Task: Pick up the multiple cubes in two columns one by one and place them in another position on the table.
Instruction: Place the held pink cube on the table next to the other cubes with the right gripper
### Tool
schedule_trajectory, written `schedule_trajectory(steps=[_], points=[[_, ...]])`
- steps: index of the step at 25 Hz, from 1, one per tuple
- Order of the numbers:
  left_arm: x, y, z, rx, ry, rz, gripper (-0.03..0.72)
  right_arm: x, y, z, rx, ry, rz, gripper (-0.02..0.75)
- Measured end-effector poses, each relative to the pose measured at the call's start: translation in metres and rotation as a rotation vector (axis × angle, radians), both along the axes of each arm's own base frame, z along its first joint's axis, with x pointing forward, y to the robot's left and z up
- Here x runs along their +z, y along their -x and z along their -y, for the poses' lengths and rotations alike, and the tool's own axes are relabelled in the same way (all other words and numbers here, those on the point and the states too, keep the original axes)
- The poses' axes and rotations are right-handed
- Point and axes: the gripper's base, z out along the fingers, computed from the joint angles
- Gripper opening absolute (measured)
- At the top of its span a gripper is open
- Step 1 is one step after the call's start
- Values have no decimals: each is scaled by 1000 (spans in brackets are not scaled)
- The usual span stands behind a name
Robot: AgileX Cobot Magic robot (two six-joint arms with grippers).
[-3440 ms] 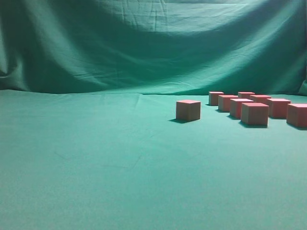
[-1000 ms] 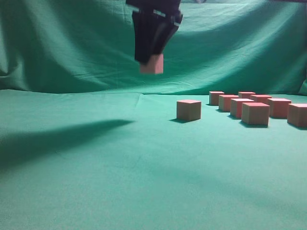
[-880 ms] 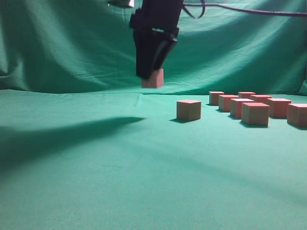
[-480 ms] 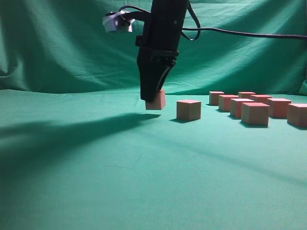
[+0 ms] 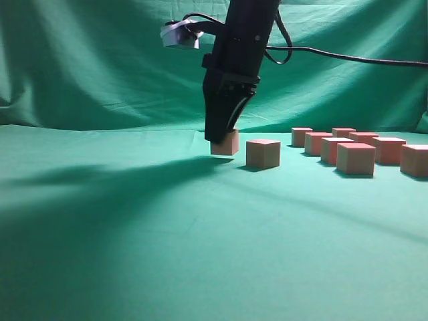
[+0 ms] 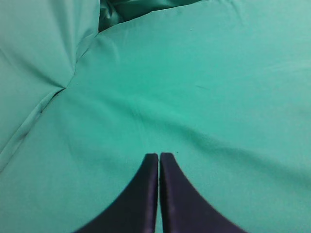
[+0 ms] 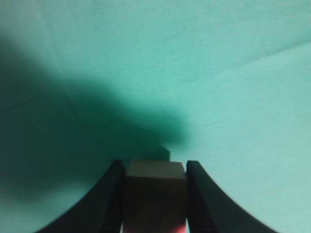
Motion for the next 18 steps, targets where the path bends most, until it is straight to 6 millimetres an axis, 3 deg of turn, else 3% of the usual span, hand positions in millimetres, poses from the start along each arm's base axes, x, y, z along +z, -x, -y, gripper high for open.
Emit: schedule_trajectory(steps=[12,18], points=[[0,0,0,0,0,0,0,-6,2,-2,19,-14,-33,265],[0,0,0,0,0,0,0,-7,2,-4,-18,-40,-57,552]])
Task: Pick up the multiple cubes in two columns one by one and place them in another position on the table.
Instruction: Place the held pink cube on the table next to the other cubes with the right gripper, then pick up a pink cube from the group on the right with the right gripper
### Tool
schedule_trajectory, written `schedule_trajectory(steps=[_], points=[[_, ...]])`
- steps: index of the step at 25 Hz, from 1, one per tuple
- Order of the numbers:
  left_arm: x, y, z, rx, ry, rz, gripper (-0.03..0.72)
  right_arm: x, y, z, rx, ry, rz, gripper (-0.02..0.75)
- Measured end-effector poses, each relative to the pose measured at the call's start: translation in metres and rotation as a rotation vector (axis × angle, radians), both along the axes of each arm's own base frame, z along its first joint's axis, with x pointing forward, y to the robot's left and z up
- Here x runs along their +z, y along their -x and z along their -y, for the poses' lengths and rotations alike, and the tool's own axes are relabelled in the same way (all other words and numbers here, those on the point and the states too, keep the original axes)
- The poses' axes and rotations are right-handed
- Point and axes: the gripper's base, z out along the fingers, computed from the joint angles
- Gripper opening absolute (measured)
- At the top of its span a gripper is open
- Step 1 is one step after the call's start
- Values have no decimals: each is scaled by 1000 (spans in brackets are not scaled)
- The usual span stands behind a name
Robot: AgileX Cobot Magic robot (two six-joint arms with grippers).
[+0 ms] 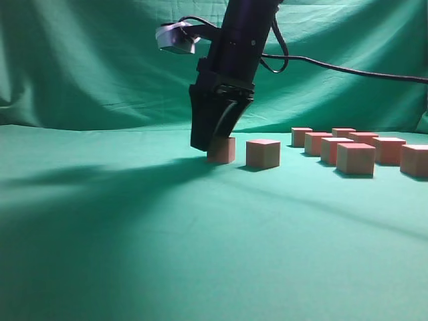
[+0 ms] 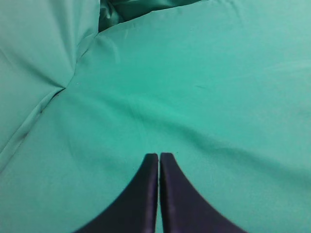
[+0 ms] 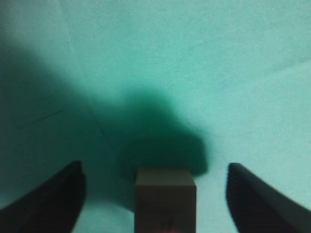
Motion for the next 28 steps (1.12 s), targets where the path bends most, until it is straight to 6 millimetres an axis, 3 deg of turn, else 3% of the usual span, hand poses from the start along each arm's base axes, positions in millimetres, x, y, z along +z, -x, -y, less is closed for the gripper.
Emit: schedule_trajectory(steps=[2,5,6,8,11,13,14,15,16,19,22,24,26,28], points=[[0,0,0,0,0,0,0,0,0,0,-25,0,-8,627],[0,0,0,0,0,0,0,5,1,1,-52,0,-12,619],[0,0,0,0,0,0,0,11,2,2,-60,0,-12,659],[0,0,0,0,0,0,0,30,4,4,-85,0,-5,645],[0,0,0,0,0,0,0,74,7,8,-203,-36,34,645],[0,0,0,0,0,0,0,109,14,15,-325,-74,64,581],[0,0,0,0,0,0,0,124,18,19,-395,-91,76,587],[0,0,0,0,0,0,0,141,24,25,-454,-108,97,587],[0,0,0,0,0,0,0,160,30,31,-507,-125,126,540],[0,0,0,0,0,0,0,210,54,54,-637,-167,221,544],[0,0,0,0,0,0,0,240,83,85,-740,-190,258,544],[0,0,0,0,0,0,0,250,101,110,-820,-200,253,544],[0,0,0,0,0,0,0,245,113,134,-910,-180,225,544],[0,0,0,0,0,0,0,226,123,153,-986,-123,168,544]])
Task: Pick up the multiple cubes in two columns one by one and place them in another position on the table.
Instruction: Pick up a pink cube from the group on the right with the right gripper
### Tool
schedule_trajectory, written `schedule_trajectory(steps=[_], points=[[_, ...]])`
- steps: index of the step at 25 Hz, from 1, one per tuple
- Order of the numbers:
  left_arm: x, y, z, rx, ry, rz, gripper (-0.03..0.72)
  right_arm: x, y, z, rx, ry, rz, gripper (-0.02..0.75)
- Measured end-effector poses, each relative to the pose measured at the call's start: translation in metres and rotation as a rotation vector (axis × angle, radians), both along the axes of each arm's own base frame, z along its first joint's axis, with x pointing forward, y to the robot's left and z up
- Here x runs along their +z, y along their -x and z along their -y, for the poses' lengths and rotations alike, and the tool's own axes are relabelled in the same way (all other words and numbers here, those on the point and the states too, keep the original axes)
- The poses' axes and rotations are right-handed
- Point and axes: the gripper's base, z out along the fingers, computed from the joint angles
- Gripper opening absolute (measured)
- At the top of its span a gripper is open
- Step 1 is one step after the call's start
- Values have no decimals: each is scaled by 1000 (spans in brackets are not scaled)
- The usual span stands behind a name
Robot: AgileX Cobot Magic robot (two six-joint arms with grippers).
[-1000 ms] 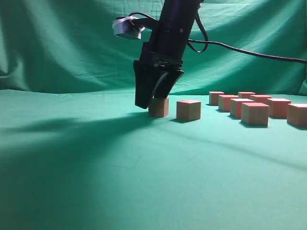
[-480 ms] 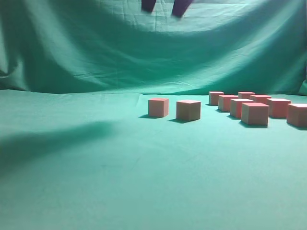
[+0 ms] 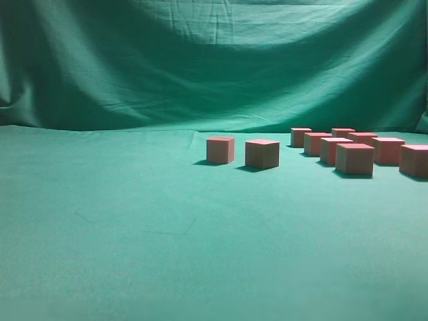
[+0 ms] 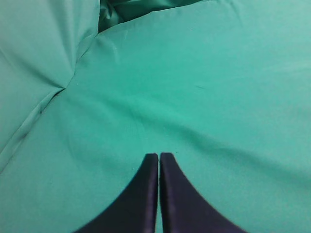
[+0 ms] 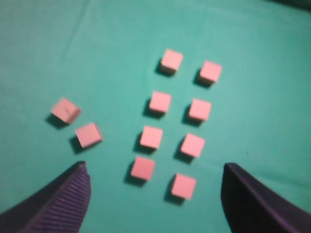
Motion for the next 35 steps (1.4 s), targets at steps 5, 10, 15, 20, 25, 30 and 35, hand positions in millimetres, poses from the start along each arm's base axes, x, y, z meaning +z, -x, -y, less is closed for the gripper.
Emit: schedule_trajectory(steps=[5,10,15,20,25,30,35], points=[[0,0,0,0,0,0,0,-71,15,18,-67,63,-237,544],[0,0,0,0,0,0,0,-134,11,7,-78,-43,-301,544],[0,0,0,0,0,0,0,-167,-11,-2,-99,-92,-260,544],[0,0,0,0,0,0,0,-198,-30,-7,-91,-82,-251,544],[0,0,0,0,0,0,0,-216,-38,-10,-92,-76,-252,544],[0,0,0,0,0,0,0,-227,-44,-11,-80,-70,-242,544],[0,0,0,0,0,0,0,-240,-47,-12,-79,-60,-260,544]])
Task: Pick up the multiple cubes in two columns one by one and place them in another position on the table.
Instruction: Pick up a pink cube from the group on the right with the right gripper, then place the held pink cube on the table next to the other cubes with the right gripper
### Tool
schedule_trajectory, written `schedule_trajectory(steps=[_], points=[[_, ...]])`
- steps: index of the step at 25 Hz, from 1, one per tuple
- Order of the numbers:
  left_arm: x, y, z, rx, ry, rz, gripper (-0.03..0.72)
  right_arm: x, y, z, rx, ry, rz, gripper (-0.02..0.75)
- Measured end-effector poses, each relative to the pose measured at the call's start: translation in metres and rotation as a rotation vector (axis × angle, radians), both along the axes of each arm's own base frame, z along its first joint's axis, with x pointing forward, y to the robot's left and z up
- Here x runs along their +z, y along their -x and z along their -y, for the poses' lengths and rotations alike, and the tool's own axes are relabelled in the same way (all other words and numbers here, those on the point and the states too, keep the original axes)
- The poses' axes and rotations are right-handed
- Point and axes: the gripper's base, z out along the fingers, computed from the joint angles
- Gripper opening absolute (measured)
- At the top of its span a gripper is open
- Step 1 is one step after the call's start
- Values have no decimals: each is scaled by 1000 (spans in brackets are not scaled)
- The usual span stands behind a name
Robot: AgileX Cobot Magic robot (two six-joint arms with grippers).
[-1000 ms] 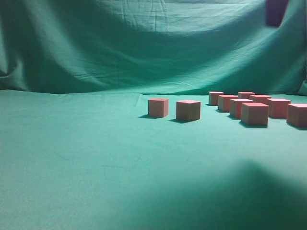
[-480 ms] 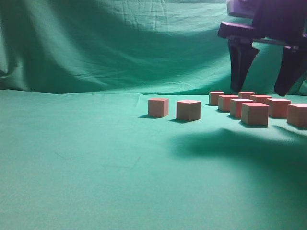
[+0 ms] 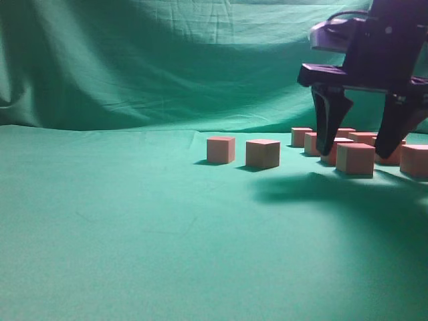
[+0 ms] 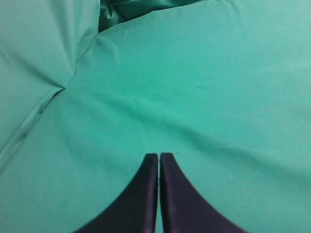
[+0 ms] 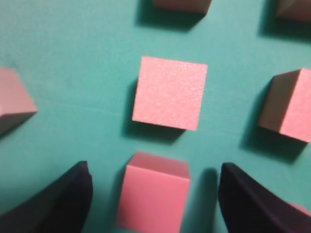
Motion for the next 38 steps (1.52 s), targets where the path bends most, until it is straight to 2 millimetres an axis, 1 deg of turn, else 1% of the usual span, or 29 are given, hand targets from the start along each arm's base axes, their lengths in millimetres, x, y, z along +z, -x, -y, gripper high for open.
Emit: schedule_trajectory(steps=[1,2,4,5,6,7,10,12,14,16,17,19,21,23,26,27,29,30,32,34,38], points=[[0,0,0,0,0,0,0,-2,0,0,0,2,-5,480],[0,0,0,0,0,0,0,-5,-1,0,0,4,-12,434],[0,0,0,0,0,0,0,-7,-1,0,0,5,-16,308],[0,0,0,0,0,0,0,-6,-1,0,0,6,-19,262],[0,0,0,0,0,0,0,-5,-1,0,2,7,-27,246],[0,0,0,0,0,0,0,-3,-2,-1,4,8,-35,260],[0,0,0,0,0,0,0,11,-5,-8,28,11,-60,260],[0,0,0,0,0,0,0,30,-7,-22,88,9,-44,260],[0,0,0,0,0,0,0,53,-8,-40,164,-4,-23,260],[0,0,0,0,0,0,0,81,-8,-64,232,-45,22,260],[0,0,0,0,0,0,0,92,-7,-75,259,-66,41,260],[0,0,0,0,0,0,0,113,-5,-103,321,-102,95,260],[0,0,0,0,0,0,0,120,-5,-129,368,-119,109,260],[0,0,0,0,0,0,0,120,-5,-155,393,-132,89,260],[0,0,0,0,0,0,0,101,-9,-184,402,-90,12,260],[0,0,0,0,0,0,0,92,-11,-192,400,-63,-5,260],[0,0,0,0,0,0,0,72,-17,-204,377,-6,-32,260],[0,0,0,0,0,0,0,67,-19,-209,365,20,-26,260],[0,0,0,0,0,0,0,51,-25,-214,320,67,-24,260],[0,0,0,0,0,0,0,41,-30,-214,264,96,-23,260],[0,0,0,0,0,0,0,29,-35,-213,195,137,-20,260]])
